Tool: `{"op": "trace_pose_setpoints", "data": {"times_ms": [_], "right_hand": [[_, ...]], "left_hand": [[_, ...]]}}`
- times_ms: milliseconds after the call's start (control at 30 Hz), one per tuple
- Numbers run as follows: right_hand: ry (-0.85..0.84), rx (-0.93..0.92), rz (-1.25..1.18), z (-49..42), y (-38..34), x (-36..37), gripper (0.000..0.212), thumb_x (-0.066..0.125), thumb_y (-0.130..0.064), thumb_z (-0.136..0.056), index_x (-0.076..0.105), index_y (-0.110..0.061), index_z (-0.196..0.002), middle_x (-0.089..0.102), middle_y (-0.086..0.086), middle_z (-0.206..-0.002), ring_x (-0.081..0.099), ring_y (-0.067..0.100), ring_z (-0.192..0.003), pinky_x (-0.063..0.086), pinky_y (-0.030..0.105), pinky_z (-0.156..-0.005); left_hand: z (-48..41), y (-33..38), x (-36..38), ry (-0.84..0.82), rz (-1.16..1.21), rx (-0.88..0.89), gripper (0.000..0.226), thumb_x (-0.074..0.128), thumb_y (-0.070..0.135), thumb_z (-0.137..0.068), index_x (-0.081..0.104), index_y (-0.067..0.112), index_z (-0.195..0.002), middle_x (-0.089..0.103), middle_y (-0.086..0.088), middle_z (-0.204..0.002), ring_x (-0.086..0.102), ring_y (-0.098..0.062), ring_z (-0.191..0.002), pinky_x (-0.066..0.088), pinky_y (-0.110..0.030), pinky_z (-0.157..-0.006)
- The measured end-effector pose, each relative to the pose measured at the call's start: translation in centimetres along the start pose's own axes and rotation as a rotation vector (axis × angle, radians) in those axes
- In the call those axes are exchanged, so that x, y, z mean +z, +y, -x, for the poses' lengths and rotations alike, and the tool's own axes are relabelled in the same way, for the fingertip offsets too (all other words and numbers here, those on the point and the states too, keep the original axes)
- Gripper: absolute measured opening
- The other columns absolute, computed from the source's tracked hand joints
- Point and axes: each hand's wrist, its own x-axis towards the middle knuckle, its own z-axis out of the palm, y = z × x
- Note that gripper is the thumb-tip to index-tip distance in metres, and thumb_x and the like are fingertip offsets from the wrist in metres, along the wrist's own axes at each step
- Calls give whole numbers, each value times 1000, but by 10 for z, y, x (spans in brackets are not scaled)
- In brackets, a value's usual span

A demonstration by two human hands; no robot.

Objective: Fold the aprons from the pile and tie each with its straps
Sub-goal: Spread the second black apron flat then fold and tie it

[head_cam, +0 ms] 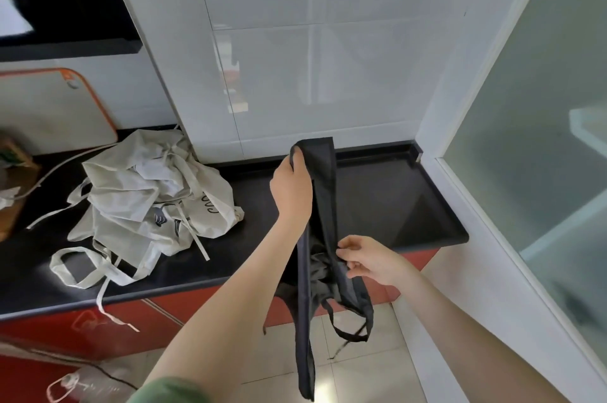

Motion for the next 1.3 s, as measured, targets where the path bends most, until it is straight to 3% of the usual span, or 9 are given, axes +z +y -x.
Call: {"op": "trace_pose_setpoints", "data": {"times_ms": [100,233,367,533,667,767,1033,1167,1300], "right_hand": [[-115,-23,9,-3,3,-8,17,59,-7,-94,63,-4,-111,61,5,-97,57,16,-88,52,25,-80],[9,38,397,1,2,-24,11,57,-16,-96,56,-5,-94,50,9,-75,46,15,-51,32,25,-50],[296,3,57,2,-1,-33,8,52,-13,-99,50,-5,-100,61,18,-83,67,32,-60,54,31,-51],[752,-284,181,3,-33,-48,12,52,-17,-98,58,-7,-95,67,19,-77,65,22,-60,48,24,-59],[778,-495,540,7,-58,-64,14,53,-4,-96,61,-3,-107,59,11,-95,58,17,-71,43,13,-66],[808,-555,634,9,-70,-65,21,47,4,-95,64,-1,-107,54,10,-102,57,17,-75,48,27,-77],[814,-543,759,12,-78,-55,18,49,-7,-97,66,-6,-105,60,4,-98,60,24,-71,51,35,-77],[629,-409,734,11,-72,-52,7,57,-9,-94,62,-10,-98,61,8,-88,58,12,-63,40,13,-57],[574,-205,746,-4,-49,-57,9,58,-3,-89,64,1,-94,64,19,-93,67,28,-77,48,26,-67]], "left_hand": [[-8,0,-7,50,84,-26,51,37,37,-103,28,15,-58,31,6,-50,29,-12,-48,27,-31,-56],[-22,-4,-22,121,152,-52,49,38,37,-102,24,17,-60,24,11,-48,23,-11,-48,23,-30,-54],[-30,-11,-33,218,137,-72,48,39,35,-101,36,12,-59,36,9,-43,35,-13,-49,32,-33,-60],[-42,-24,-47,340,-280,-71,39,32,38,-103,64,16,-105,63,-9,-103,54,-32,-104,34,-37,-90],[-49,-30,-71,340,-547,-194,31,38,32,-103,62,22,-121,48,-15,-124,38,-34,-117,31,-42,-93],[-51,-45,-84,379,-564,-198,27,42,24,-101,65,18,-114,47,-15,-126,40,-35,-113,33,-41,-92],[-49,-42,-91,300,461,-603,29,33,22,-104,55,12,-120,62,-11,-77,59,-22,-61,50,-30,-55],[-38,-39,-78,283,857,-415,53,25,29,-106,27,-9,-143,43,4,-79,49,-13,-58,42,-41,-103],[-39,-27,-69,409,952,-347,41,24,23,-107,35,10,-145,49,0,-83,51,-13,-66,56,-25,-62]]}}
